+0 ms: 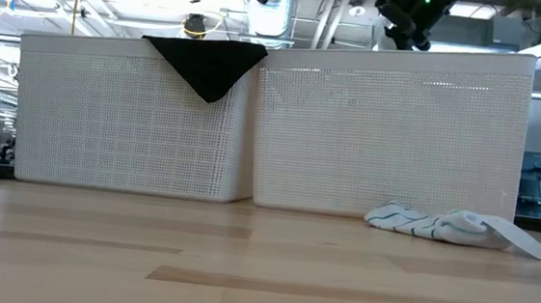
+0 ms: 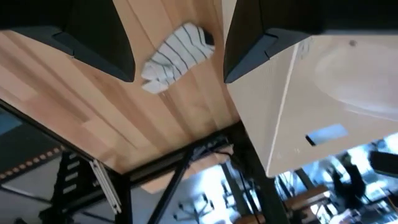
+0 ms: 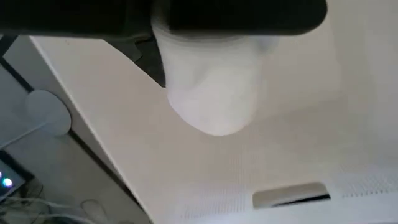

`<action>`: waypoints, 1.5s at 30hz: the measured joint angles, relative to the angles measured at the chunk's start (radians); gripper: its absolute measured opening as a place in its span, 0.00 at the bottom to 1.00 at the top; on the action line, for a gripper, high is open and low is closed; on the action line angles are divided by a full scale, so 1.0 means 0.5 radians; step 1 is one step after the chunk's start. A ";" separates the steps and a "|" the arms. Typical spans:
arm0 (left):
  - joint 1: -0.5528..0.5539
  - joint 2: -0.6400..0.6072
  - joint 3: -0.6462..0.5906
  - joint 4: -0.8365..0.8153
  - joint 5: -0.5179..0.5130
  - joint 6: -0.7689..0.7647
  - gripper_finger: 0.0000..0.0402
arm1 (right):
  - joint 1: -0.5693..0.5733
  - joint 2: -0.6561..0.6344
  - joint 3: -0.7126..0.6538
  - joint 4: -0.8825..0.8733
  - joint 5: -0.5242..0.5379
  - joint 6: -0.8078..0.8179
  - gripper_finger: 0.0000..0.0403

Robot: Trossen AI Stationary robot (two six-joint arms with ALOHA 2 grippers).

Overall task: Sort clothes
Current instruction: Put the white sock into the left white laundry bin, then put the white patterned sock into the right white laundry bin

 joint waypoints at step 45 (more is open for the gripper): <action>-0.447 0.168 -0.208 -0.280 -0.169 -0.203 0.60 | 1.163 -0.203 0.124 -0.779 -0.266 0.683 0.66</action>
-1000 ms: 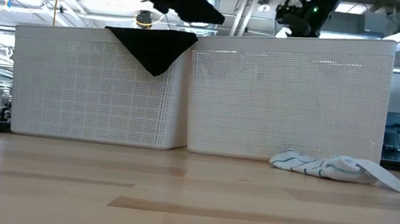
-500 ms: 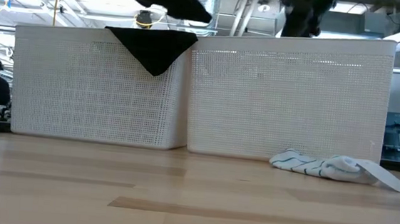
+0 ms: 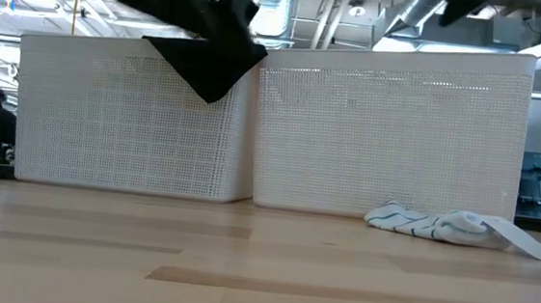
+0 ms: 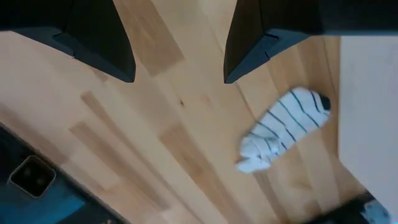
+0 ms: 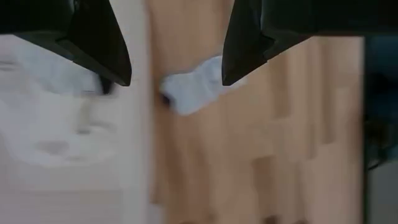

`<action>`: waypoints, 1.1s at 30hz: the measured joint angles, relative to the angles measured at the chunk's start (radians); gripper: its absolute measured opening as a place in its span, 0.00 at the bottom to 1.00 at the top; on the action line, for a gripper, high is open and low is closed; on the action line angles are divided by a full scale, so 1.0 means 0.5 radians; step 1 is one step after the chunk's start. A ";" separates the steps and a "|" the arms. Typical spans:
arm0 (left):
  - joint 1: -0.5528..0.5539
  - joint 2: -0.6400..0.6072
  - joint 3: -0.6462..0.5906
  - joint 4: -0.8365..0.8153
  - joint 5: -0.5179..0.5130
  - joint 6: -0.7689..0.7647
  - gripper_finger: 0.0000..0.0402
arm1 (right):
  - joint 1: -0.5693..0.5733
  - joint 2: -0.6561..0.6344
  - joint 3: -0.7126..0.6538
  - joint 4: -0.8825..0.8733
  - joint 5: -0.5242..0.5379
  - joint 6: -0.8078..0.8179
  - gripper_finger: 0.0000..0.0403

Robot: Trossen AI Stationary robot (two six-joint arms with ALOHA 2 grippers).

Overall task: Sort clothes
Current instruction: Put the white patterned sock into the right white laundry bin

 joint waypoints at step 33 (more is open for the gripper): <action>-0.004 0.064 -0.098 0.074 -0.006 -0.162 0.60 | 0.669 1.084 -0.789 1.168 0.283 0.660 0.66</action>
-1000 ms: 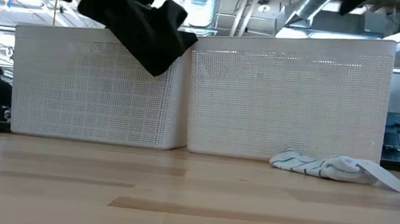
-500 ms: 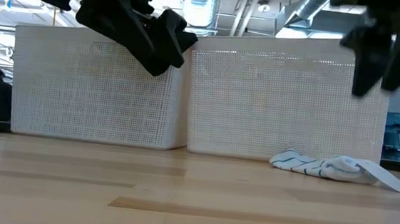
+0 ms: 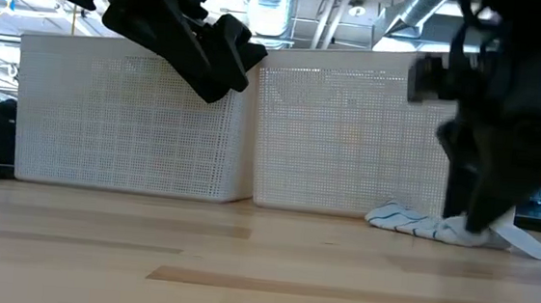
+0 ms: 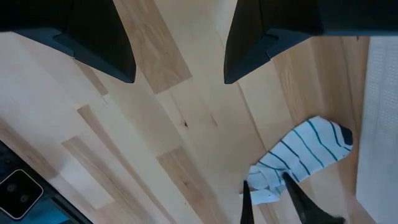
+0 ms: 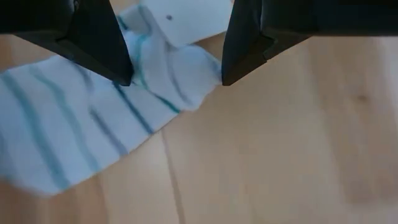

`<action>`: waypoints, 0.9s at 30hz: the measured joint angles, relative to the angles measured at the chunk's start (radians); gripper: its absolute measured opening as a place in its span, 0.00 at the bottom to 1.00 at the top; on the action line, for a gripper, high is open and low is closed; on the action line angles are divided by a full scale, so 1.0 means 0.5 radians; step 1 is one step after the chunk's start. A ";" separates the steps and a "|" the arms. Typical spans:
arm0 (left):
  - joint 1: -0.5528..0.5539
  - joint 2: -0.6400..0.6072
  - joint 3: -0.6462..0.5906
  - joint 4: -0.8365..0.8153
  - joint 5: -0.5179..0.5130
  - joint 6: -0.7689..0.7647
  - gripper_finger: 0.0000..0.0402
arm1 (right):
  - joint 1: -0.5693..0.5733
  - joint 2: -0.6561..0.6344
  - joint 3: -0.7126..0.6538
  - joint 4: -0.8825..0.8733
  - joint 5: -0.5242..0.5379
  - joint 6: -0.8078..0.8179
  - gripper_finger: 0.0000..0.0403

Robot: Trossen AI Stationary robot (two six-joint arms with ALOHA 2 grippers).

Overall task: Sort clothes
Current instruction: Put the white patterned sock into the right white laundry bin

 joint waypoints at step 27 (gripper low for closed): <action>-0.051 -0.001 0.127 0.093 -0.023 0.166 0.60 | 0.271 -0.316 0.212 0.392 0.269 -0.376 0.00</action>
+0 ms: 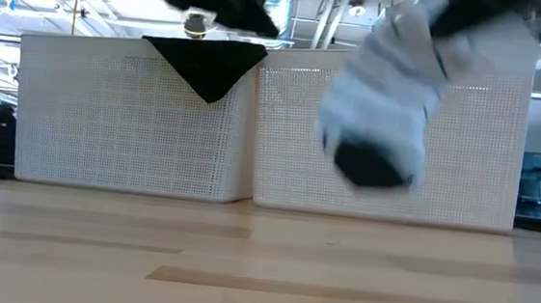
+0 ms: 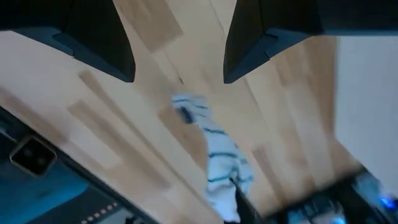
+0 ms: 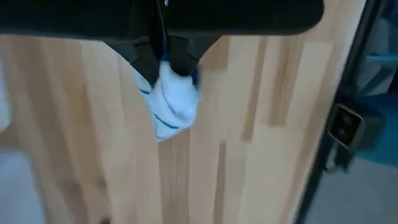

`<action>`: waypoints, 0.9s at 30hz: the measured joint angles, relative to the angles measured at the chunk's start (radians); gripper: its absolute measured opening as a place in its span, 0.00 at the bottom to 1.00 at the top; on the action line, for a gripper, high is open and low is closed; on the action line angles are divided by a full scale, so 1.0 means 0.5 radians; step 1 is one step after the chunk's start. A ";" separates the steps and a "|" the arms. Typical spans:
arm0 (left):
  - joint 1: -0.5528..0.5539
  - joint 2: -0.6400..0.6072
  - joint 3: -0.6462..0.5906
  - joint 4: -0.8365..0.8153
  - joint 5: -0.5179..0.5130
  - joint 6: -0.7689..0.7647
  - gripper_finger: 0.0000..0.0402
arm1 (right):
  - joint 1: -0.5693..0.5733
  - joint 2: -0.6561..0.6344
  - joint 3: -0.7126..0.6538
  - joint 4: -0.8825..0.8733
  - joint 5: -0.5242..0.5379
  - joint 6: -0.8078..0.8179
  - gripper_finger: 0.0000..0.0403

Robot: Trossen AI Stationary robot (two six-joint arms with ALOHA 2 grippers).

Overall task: Sort clothes
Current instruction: Put the white patterned sock into the right white laundry bin

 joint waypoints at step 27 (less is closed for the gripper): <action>-0.016 -0.015 0.379 0.351 -0.309 0.482 0.60 | -0.172 -0.271 0.341 -0.073 0.195 -0.812 0.00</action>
